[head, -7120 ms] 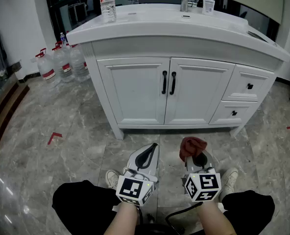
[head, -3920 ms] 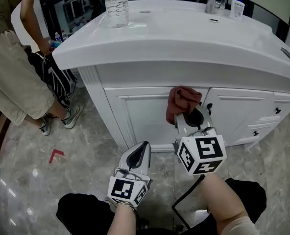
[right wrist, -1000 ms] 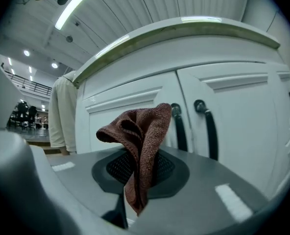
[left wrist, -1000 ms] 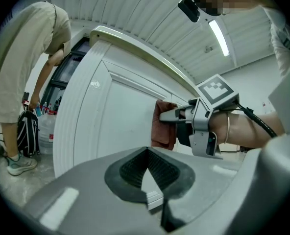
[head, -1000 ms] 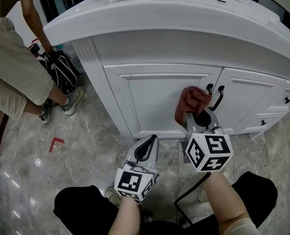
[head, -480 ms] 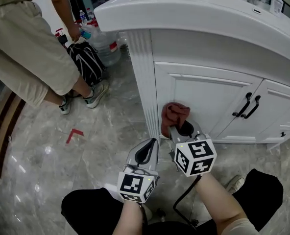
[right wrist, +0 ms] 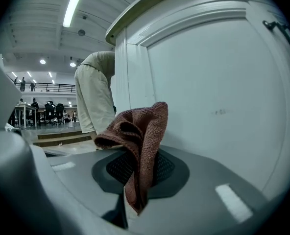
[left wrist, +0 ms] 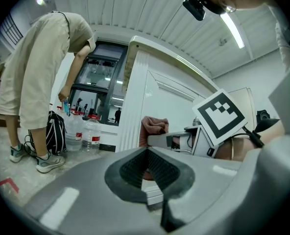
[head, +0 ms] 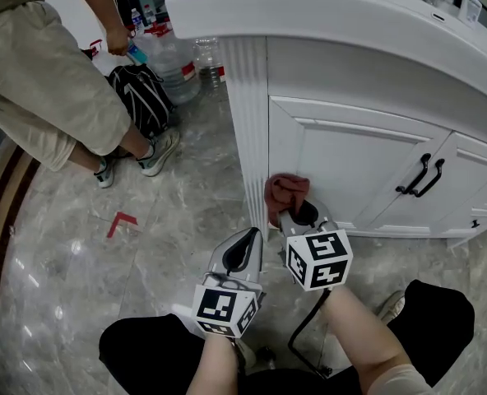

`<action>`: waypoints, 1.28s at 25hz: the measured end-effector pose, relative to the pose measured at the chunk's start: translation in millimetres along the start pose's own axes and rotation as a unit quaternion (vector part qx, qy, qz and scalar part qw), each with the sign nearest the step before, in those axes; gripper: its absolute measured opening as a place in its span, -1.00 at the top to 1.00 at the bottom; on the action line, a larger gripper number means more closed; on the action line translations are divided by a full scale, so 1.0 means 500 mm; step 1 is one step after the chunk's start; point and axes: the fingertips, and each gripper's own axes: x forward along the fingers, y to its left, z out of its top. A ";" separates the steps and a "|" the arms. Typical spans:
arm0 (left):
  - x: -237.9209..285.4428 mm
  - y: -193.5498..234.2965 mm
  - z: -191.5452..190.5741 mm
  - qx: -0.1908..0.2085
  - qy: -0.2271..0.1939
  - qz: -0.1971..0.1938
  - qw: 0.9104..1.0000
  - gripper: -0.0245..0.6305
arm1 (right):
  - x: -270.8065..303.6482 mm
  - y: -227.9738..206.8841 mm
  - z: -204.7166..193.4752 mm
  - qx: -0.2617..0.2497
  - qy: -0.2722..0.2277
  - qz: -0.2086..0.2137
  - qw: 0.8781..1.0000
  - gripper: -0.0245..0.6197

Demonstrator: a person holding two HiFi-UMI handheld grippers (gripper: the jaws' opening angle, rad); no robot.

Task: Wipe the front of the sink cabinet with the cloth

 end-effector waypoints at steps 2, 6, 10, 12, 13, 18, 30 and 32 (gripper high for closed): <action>0.007 -0.014 -0.001 -0.002 -0.001 -0.008 1.000 0.93 | -0.013 -0.013 -0.001 -0.010 0.000 -0.007 1.000 0.67; 0.028 -0.047 0.002 0.001 -0.004 -0.024 1.000 0.93 | -0.045 -0.060 0.001 -0.014 -0.003 -0.030 0.999 0.67; 0.050 -0.092 0.000 0.004 -0.002 -0.043 0.999 0.93 | -0.088 -0.127 0.004 -0.005 -0.006 -0.060 0.998 0.67; 0.061 -0.116 -0.003 0.006 -0.001 -0.052 0.999 0.93 | -0.111 -0.155 0.006 -0.005 -0.008 -0.073 0.997 0.67; 0.066 -0.129 -0.004 0.007 -0.001 -0.056 0.998 0.93 | -0.123 -0.170 0.007 -0.005 -0.008 -0.079 0.997 0.67; 0.090 -0.183 0.001 0.008 -0.002 -0.071 0.997 0.93 | -0.184 -0.246 0.015 0.000 -0.011 -0.112 0.994 0.67; 0.114 -0.267 -0.022 0.018 0.007 -0.092 0.996 0.93 | -0.293 -0.361 -0.002 0.019 -0.008 -0.184 0.983 0.67; 0.113 -0.263 -0.025 0.019 0.007 -0.089 0.996 0.93 | -0.291 -0.356 -0.012 0.024 -0.005 -0.181 0.983 0.67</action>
